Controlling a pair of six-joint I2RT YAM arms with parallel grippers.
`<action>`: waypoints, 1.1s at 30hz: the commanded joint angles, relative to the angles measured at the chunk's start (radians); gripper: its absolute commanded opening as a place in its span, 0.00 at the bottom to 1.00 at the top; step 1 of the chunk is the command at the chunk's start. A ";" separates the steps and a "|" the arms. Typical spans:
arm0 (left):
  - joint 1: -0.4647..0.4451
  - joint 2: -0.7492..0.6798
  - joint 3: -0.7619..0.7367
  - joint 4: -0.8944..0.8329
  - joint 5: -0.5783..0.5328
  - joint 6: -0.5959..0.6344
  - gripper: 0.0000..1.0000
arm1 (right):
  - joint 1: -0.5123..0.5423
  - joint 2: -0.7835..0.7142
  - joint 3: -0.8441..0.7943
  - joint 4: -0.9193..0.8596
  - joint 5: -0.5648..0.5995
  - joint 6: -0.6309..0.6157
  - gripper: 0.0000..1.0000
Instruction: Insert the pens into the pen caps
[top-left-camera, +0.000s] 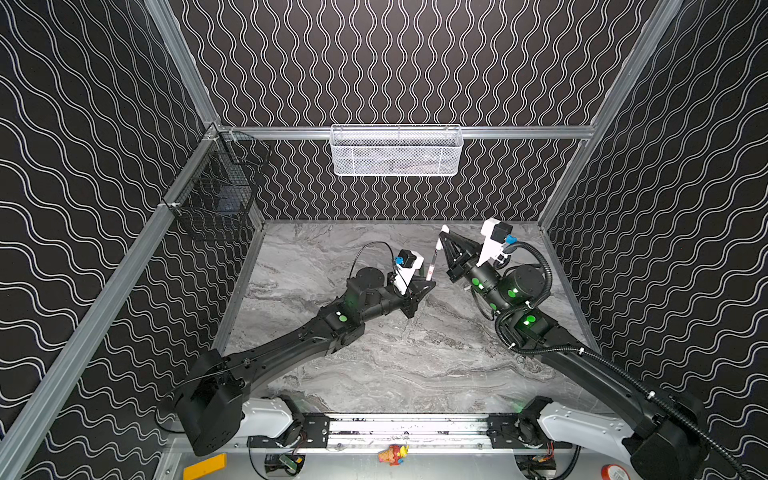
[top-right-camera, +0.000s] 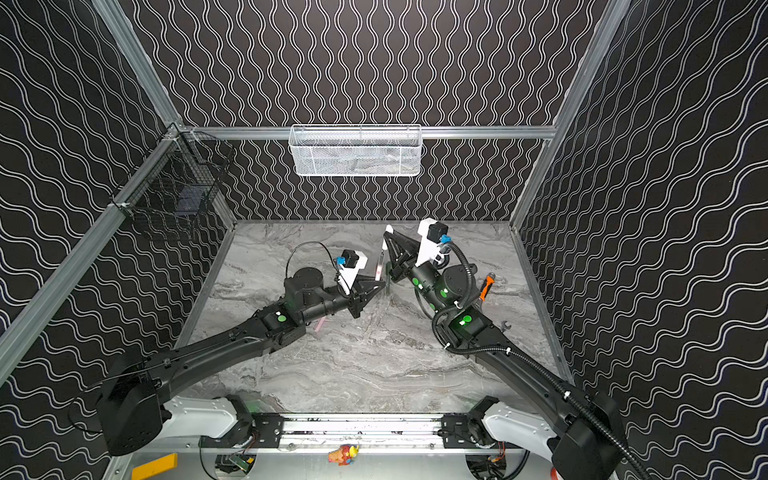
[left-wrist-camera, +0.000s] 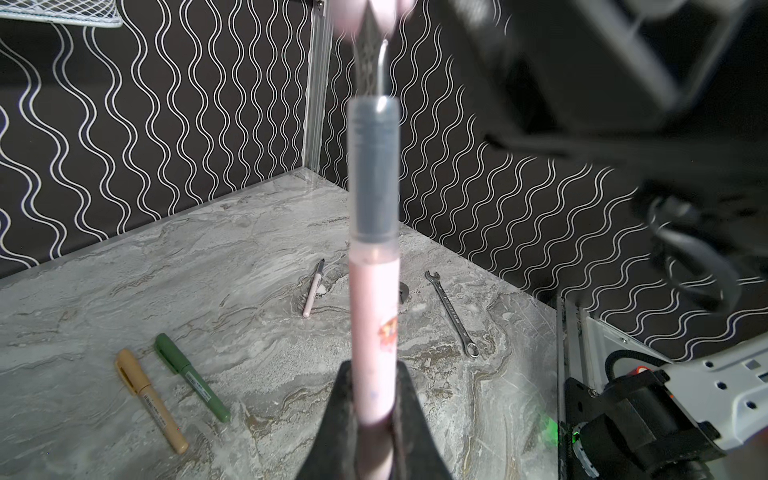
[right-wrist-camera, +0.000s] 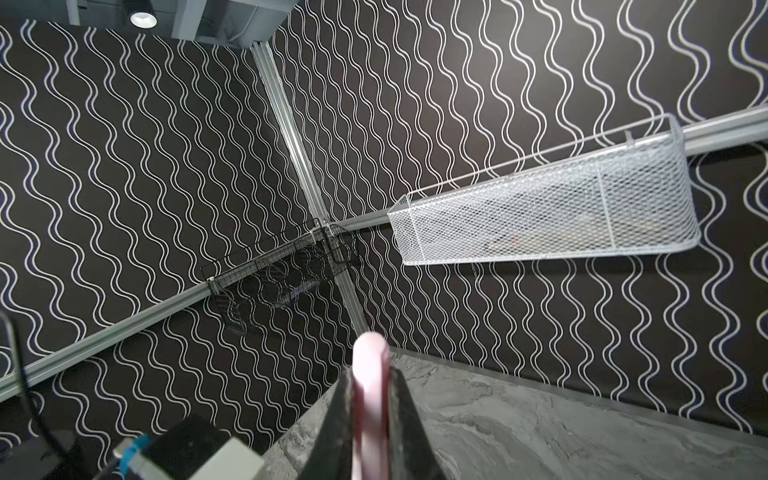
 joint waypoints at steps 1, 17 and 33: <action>-0.001 0.004 0.010 0.027 0.005 0.007 0.00 | 0.000 0.000 0.023 0.000 -0.001 -0.027 0.08; -0.002 0.006 0.007 0.029 0.002 0.010 0.00 | 0.001 -0.002 -0.028 -0.018 -0.030 0.002 0.08; -0.002 -0.009 -0.001 0.039 -0.009 0.010 0.00 | 0.000 -0.012 -0.076 -0.014 -0.052 0.071 0.08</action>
